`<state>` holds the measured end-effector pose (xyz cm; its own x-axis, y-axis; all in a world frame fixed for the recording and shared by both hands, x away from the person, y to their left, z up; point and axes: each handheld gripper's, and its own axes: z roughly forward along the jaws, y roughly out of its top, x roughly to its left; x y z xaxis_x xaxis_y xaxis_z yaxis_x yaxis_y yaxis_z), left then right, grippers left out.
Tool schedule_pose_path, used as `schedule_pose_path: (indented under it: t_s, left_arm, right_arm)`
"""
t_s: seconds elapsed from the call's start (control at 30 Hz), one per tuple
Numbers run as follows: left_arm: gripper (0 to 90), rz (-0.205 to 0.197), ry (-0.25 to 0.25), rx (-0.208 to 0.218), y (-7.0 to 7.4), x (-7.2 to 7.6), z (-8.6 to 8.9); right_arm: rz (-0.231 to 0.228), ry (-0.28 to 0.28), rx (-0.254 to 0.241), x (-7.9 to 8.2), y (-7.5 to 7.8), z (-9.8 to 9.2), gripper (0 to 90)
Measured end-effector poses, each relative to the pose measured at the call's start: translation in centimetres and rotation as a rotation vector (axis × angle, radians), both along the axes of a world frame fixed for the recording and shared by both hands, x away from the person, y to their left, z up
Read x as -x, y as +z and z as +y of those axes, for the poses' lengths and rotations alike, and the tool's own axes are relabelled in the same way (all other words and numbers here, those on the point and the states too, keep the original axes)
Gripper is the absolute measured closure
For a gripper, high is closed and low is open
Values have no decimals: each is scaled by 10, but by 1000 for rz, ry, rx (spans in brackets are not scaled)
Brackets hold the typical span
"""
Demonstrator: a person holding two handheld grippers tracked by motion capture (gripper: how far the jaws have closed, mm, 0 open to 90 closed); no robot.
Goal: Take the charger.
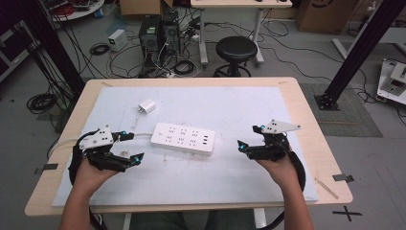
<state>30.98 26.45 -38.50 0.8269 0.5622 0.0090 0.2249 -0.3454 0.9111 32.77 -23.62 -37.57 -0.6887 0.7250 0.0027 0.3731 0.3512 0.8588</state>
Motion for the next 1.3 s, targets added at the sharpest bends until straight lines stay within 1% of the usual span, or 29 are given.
schedule_pose_path:
  t_s: [0.07, 0.13, 0.17, 0.2, 0.3, 0.33, 0.37, 0.43, 0.47, 0.57, 0.6, 0.63, 0.67, 0.7, 0.73, 0.77, 0.8, 0.83, 0.87, 0.93, 0.97, 1.0, 1.03, 1.07, 1.17, 1.2, 1.23, 1.27, 1.3]
  left_arm:
    - [171, 2, 9, 2, 1, -1, 1]
    - [171, 3, 21, 5, 2, -3, 1]
    - [171, 1, 23, -1, 4, -5, 1]
    - [171, 1, 39, -3, 6, -9, 0]
    - [171, 1, 41, -4, 7, -13, 1]
    - [172, 8, 65, 0, 10, -24, 1]
    - [171, 6, 78, -2, 12, -33, 1]
    - [172, 6, 78, -2, 12, -33, 1]
    - [172, 22, 98, -11, 15, -50, 1]
    - [172, 33, 117, -41, 20, -74, 1]
    - [172, 40, 120, -42, 22, -81, 1]
    - [172, 47, 124, -52, 23, -88, 1]
    - [174, 44, 131, -54, 24, -94, 0]
    - [173, 59, 140, -62, 25, -103, 0]
    - [173, 60, 144, -75, 26, -108, 0]
    - [173, 61, 148, -81, 27, -117, -1]
    - [173, 71, 153, -78, 27, -124, -2]
    - [173, 74, 159, -96, 28, -131, -3]
    - [173, 74, 160, -97, 27, -137, -4]
    - [173, 94, 171, -101, 24, -151, -5]
    - [172, 94, 171, -101, 24, -151, -5]
    - [173, 108, 166, -112, 16, -166, -7]
    - [173, 108, 166, -112, 16, -166, -7]
    - [173, 128, 171, -93, 12, -173, -7]
    - [173, 154, 193, -127, 0, -189, -7]
    - [173, 154, 193, -127, 0, -189, -7]
    - [173, 147, 207, -120, -6, -198, -5]
    - [174, 143, 225, -110, -10, -202, -3]
    - [174, 148, 241, -91, -14, -206, -1]
  right_arm:
    - [-3, -1, -3, 0, 0, 0, 191]
    - [6, -3, -2, 0, 0, 1, 190]
    - [5, 0, -3, 0, 0, 1, 191]
    - [7, -5, -3, 0, 0, 2, 191]
    - [5, -1, -1, 0, 0, 3, 191]
    - [1, 1, 2, -1, 0, 3, 191]
    - [4, 1, 6, -2, 0, 4, 191]
    - [4, 1, 4, -2, 0, 4, 191]
    - [4, -2, 10, -3, 0, 4, 191]
    - [8, -6, 10, -4, -1, 3, 191]
    - [13, -10, 11, -5, -2, 3, 191]
    - [13, -6, 11, -5, -2, 2, 191]
    - [12, -15, 8, -5, -3, 2, 191]
    - [6, -16, 12, -5, -3, 1, 191]
    - [9, -18, 10, -4, -4, 0, 191]
    - [9, -18, 6, -4, -5, 0, 191]
    - [10, -23, 8, -4, -6, 0, 191]
    - [12, -21, 10, -4, -7, 0, 191]
    - [19, -26, 10, -4, -7, 0, 191]
    - [18, -28, 14, -5, -8, 0, 191]
    - [18, -28, 14, -5, -8, 0, 191]
    - [27, -34, 11, -5, -9, 0, 191]
    - [27, -34, 11, -5, -9, 0, 191]
    - [27, -36, 11, -5, -9, 0, 191]
    - [25, -35, 14, -6, -8, 1, 190]
    - [25, -35, 14, -6, -8, 1, 190]
    - [19, -33, 19, -6, -8, 1, 191]
    - [20, -30, 22, -6, -6, 1, 191]
    - [20, -30, 22, -6, -6, 1, 191]
